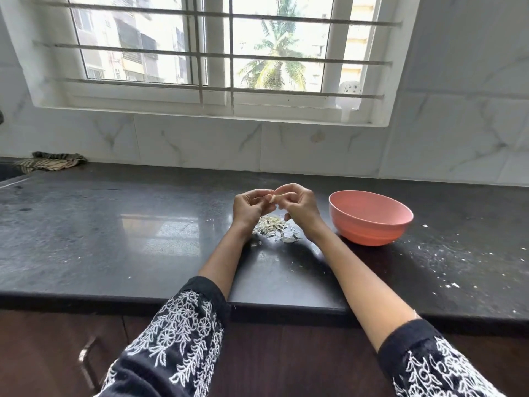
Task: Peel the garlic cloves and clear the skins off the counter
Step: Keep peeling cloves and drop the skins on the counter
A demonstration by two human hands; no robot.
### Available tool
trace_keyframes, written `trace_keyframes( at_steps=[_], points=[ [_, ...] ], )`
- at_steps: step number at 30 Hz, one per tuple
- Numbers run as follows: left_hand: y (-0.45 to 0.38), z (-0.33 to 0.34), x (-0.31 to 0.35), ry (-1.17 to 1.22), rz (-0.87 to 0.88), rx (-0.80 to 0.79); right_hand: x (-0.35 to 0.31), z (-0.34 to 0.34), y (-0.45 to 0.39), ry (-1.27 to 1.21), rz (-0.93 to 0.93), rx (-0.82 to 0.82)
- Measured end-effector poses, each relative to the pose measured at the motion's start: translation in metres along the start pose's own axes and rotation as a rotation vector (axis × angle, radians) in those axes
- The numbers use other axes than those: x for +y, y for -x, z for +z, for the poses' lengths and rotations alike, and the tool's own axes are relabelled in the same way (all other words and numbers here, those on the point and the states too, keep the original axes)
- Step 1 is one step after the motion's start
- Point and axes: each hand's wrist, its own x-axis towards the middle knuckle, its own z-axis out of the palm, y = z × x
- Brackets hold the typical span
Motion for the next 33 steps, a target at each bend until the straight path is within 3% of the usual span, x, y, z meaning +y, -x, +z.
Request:
trace_keyframes(
  at_steps=[7, 14, 22, 33],
  points=[
    [0.001, 0.003, 0.002, -0.041, -0.017, -0.004, 0.002, 0.000, -0.001, -0.020, -0.006, 0.026],
    [-0.002, 0.001, 0.002, -0.047, -0.019, 0.114, 0.001, 0.001, 0.002, -0.055, -0.034, -0.108],
    [0.000, 0.002, 0.005, -0.038, 0.036, 0.123, 0.006, -0.001, -0.001, 0.013, -0.059, 0.021],
    [0.002, 0.001, 0.006, -0.038, 0.056, 0.100, 0.014, -0.003, -0.008, 0.332, -0.127, 0.098]
  ],
)
